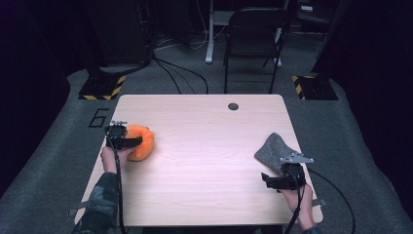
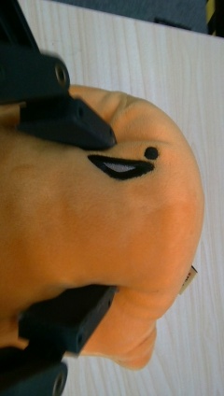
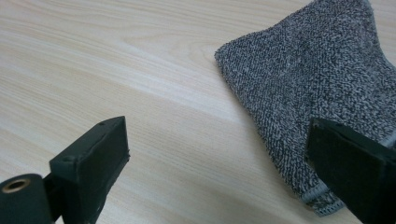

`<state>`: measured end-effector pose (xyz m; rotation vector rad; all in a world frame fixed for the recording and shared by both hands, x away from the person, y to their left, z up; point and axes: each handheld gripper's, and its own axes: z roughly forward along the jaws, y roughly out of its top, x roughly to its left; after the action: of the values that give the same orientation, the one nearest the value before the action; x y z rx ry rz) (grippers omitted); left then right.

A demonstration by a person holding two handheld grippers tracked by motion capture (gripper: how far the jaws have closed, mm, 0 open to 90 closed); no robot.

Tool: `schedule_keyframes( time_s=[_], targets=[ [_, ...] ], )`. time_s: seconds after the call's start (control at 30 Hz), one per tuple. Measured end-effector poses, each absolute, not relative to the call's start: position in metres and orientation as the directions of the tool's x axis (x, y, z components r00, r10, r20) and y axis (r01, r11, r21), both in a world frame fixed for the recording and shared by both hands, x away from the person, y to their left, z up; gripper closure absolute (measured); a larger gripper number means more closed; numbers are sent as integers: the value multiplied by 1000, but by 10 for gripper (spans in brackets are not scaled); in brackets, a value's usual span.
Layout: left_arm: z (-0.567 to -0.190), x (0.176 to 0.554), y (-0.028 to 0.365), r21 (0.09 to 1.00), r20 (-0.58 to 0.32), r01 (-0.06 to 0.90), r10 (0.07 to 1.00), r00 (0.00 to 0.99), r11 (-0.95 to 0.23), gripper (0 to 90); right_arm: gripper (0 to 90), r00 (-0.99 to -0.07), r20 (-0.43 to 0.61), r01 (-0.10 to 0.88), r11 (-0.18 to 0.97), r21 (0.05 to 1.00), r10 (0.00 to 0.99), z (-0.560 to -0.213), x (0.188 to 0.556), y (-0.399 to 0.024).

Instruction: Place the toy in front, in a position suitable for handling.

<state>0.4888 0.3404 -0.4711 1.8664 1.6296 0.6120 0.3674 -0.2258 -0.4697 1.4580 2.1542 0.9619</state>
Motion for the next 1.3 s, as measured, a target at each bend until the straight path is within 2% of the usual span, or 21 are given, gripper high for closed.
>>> schedule_keyframes(
  time_s=[0.1,0.17,0.37,0.6,0.97,1.3],
  targets=[
    [-473,484,339,703,-20,705,988,153,-95,467,61,-398,72,666,234,709,914,-470,367,-225],
    [-472,482,340,707,-24,701,987,158,-95,533,61,-398,73,664,232,711,915,-469,367,-226],
    [-465,474,345,758,-34,645,981,191,-99,636,62,-394,74,661,226,715,916,-468,367,-230],
    [-448,463,349,801,-41,588,969,244,-114,649,63,-392,77,661,222,717,917,-468,368,-231],
    [-409,452,350,849,4,492,933,361,-194,642,63,-389,77,662,220,717,918,-468,368,-232],
    [-395,451,344,860,30,412,835,549,-302,636,64,-387,76,662,219,717,919,-469,369,-232]
  ],
)
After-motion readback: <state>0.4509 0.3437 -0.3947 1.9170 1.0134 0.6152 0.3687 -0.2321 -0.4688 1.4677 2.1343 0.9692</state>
